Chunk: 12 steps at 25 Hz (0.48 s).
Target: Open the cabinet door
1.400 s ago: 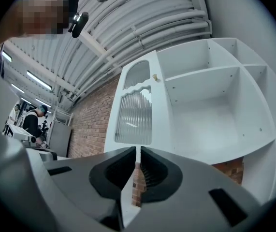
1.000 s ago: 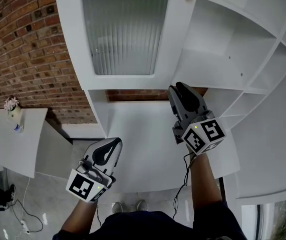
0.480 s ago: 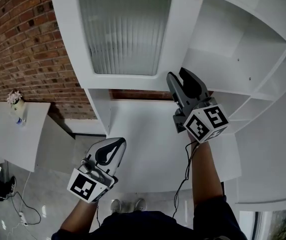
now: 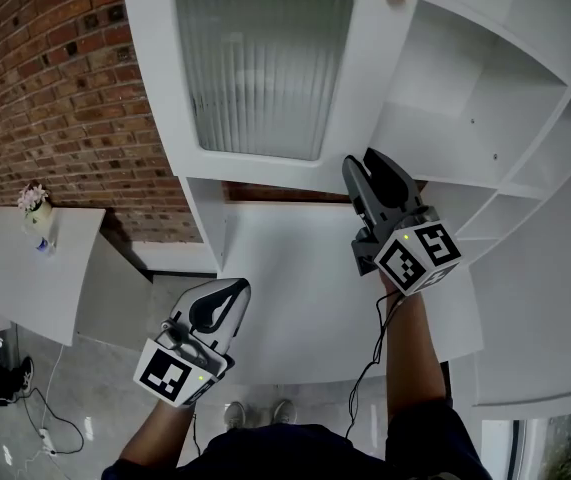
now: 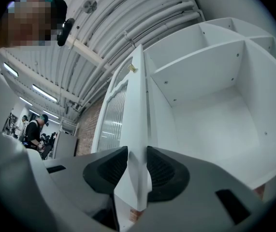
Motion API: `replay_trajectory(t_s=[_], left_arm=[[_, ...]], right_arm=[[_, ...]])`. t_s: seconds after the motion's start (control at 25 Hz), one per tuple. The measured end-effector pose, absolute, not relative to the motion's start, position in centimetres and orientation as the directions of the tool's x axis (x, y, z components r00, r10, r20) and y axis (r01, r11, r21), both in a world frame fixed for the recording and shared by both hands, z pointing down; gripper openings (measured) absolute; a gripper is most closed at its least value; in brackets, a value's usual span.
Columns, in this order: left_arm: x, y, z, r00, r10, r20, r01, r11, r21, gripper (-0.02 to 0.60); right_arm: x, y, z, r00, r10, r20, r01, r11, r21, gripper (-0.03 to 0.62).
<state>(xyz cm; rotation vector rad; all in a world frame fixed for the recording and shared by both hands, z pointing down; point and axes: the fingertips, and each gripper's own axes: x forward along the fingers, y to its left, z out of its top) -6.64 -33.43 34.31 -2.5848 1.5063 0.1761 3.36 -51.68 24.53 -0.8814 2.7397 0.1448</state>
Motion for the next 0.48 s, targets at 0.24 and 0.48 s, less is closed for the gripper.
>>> replay_trajectory(t_s=[0.24,0.48], left_arm=[[-6.4,-31.5,34.3,0.541,-0.825,-0.166,-0.841,-0.532,-0.096,0.006],[-6.9,-29.3,33.8,0.572,-0.804,-0.164,-0.82,-0.563,-0.099,0.006]], right_arm=[[4.2,-47.8,24.6,-0.769,-0.57,-0.29,-0.604,0.797,0.033,0.115],[4.1,-43.7,24.4,-0.748,-0.596,-0.293,-0.632,0.774,0.038,0.104]])
